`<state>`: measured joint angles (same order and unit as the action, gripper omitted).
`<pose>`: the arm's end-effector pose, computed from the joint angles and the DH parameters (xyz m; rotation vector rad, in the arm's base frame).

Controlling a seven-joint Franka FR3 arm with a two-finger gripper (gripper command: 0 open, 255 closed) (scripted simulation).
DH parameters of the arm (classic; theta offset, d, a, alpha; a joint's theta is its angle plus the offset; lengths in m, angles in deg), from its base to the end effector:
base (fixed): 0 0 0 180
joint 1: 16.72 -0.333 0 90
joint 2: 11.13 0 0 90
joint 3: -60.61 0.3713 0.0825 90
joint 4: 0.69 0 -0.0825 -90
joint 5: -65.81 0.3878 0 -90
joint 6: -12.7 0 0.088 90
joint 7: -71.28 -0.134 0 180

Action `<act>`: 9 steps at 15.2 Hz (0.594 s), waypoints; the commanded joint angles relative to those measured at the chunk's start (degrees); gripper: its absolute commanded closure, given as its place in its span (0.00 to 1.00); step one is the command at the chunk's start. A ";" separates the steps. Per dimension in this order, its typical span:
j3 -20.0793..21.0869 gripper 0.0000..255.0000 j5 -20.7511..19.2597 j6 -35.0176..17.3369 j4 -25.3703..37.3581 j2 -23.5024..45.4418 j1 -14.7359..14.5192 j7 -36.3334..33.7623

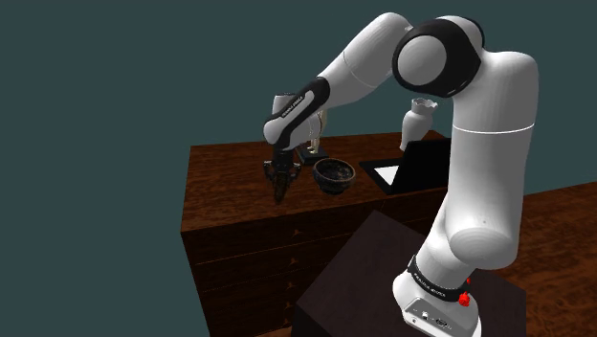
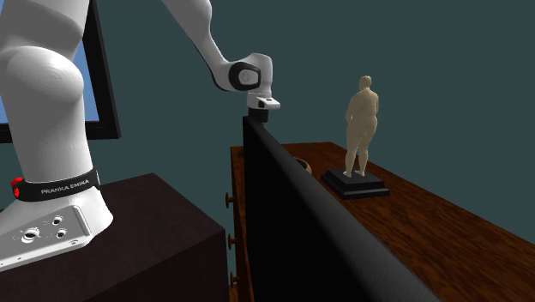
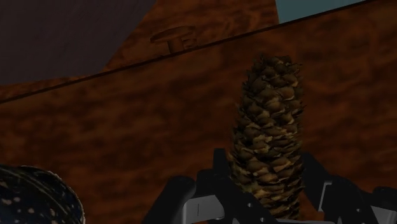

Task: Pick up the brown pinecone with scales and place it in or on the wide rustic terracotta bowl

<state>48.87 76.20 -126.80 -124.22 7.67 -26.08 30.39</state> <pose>0.5817 -0.0187 0.2670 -2.8068 1.3322 0.0816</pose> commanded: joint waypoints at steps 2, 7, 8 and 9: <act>-0.39 1.00 -0.79 1.99 0.24 -1.80 -0.18 -0.53; -0.86 1.00 -1.99 5.25 0.81 -4.60 -0.50 -1.47; -0.94 1.00 -2.22 5.92 0.96 -5.13 -0.55 -1.65; -1.02 1.00 -2.44 6.59 1.13 -5.66 -0.60 -1.82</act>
<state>47.97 74.02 -120.97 -123.24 2.63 -26.65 28.71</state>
